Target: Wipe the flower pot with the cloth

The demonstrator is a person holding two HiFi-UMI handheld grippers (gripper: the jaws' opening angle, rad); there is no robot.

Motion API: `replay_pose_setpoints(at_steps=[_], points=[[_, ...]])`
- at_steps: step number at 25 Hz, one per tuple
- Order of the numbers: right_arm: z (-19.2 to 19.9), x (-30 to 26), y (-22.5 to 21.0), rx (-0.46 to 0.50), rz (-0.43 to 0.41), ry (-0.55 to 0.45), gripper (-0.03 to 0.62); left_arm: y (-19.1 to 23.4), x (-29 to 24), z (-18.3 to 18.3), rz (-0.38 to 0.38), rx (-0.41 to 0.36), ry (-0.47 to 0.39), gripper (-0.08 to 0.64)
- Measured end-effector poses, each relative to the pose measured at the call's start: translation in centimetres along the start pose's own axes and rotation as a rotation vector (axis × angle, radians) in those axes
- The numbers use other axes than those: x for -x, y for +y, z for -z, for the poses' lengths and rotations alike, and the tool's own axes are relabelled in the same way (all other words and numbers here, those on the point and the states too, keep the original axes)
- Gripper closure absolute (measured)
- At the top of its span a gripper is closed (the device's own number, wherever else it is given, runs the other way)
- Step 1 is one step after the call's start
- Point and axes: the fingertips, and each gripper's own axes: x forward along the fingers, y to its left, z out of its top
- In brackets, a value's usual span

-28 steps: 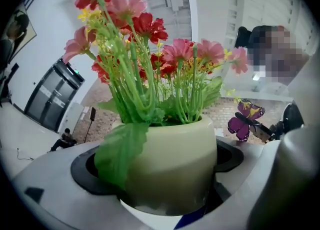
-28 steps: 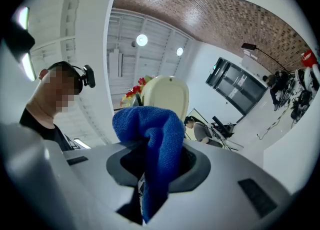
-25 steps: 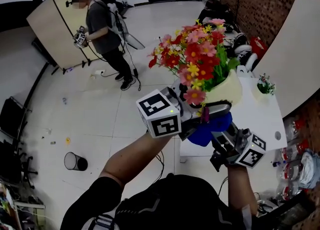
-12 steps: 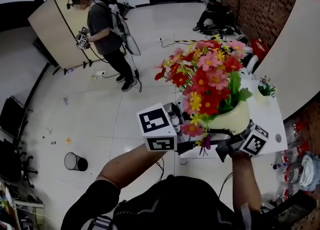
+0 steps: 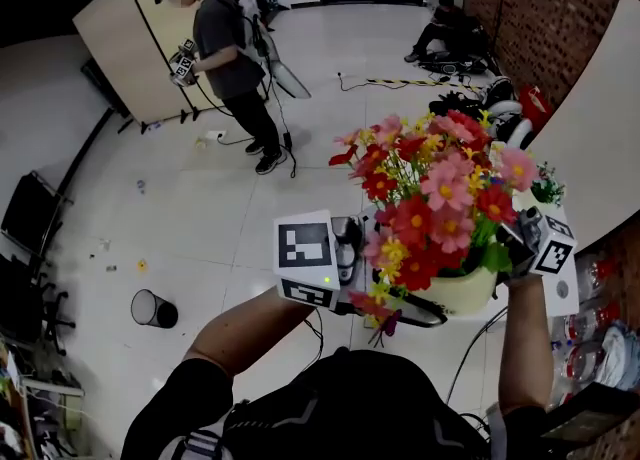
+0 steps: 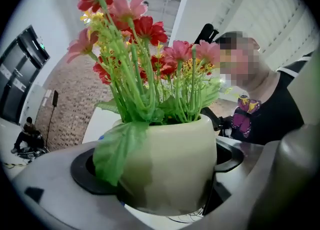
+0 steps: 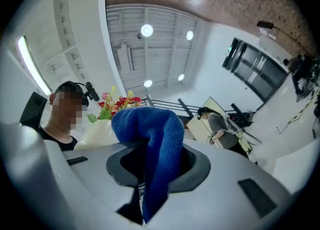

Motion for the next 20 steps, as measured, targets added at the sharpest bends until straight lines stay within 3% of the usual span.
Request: replay_pose_setpoints(at_steps=[2, 5, 8, 14, 20], points=[[0.4, -1.5, 0.6, -0.023, -0.091, 0.056, 0.502, 0.1, 0.3, 0.3, 0.008, 0.003, 0.019, -0.003], [0.4, -1.8, 2.0, -0.067, -0.235, 0.056, 0.502, 0.7, 0.7, 1.0, -0.002, 0.004, 0.049, -0.003], [0.2, -0.5, 3.4, -0.084, -0.306, 0.041, 0.502, 1.4, 1.2, 1.8, -0.027, 0.001, 0.075, -0.003], [-0.2, 1.9, 5.6, 0.016, -0.246, 0.069, 0.502, 2.9, 1.4, 3.9, -0.060, 0.005, 0.115, -0.003], [1.9, 1.5, 9.3, 0.110, -0.179, 0.114, 0.502, 4.7, 2.4, 6.5, -0.130, -0.007, 0.161, -0.003]])
